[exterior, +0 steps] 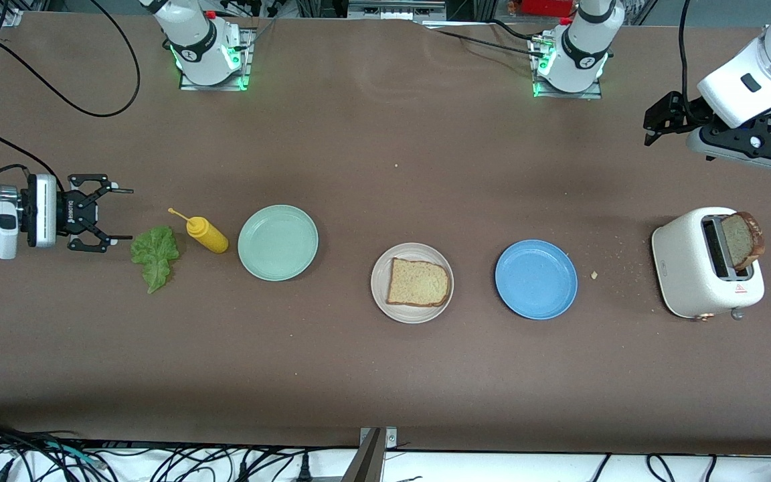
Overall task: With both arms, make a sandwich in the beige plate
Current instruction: 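Lower the right gripper around the yellow squeeze bottle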
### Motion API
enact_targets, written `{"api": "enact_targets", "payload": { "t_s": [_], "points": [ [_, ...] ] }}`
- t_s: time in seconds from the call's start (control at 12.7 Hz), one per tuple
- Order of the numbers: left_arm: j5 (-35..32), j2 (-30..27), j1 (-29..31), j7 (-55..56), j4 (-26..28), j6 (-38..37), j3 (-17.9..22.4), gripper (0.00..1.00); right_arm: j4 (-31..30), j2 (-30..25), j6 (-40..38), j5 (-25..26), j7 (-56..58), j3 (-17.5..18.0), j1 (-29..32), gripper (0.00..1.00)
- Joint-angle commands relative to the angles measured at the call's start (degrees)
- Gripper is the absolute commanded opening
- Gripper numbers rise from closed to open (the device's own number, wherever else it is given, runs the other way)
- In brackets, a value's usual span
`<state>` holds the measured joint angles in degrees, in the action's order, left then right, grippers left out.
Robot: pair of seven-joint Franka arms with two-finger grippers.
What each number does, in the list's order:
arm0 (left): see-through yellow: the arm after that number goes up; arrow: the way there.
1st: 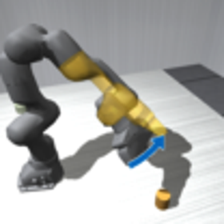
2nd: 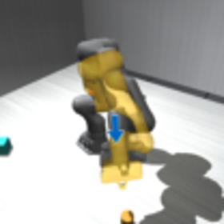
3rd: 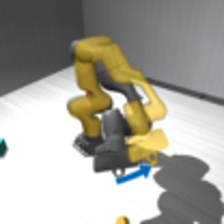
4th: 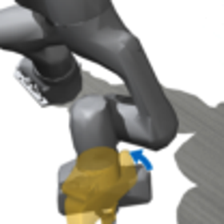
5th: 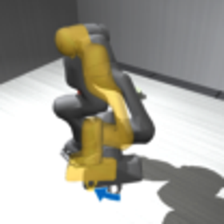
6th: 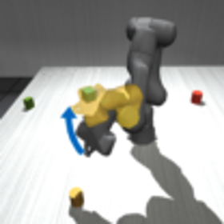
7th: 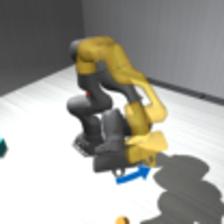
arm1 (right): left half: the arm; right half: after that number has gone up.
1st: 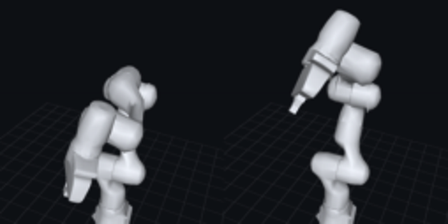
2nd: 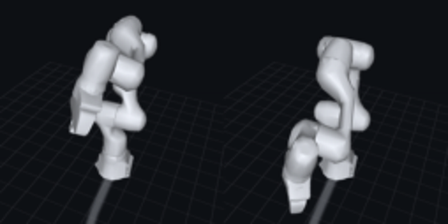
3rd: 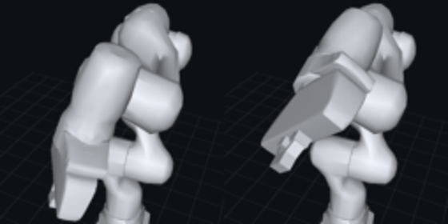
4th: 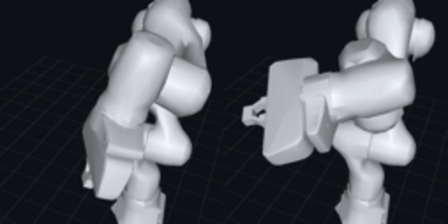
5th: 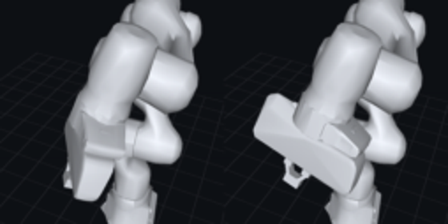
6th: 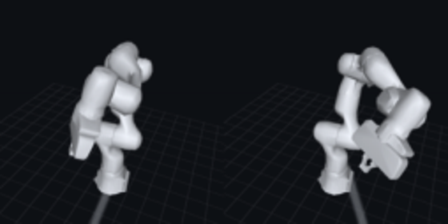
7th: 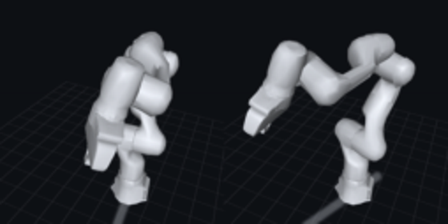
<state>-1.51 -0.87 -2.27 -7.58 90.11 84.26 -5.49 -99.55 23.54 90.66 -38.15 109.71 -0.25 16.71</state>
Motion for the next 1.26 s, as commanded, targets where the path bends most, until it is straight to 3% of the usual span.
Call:
{"api": "enact_targets", "payload": {
  "t_s": [0.0,1.18],
  "points": [
    [-1.21,-1.15,0.16,-0.42,0.86,-0.50,-0.22,1.00,-1.09,2.20,-0.83,-3.24,6.11,0.43,2.36,1.00],
    [-1.04,-1.15,0.51,-0.42,0.86,-1.30,-0.22,1.00,-0.91,13.80,0.83,-7.02,28.88,0.43,4.21,1.00]
  ]
}}
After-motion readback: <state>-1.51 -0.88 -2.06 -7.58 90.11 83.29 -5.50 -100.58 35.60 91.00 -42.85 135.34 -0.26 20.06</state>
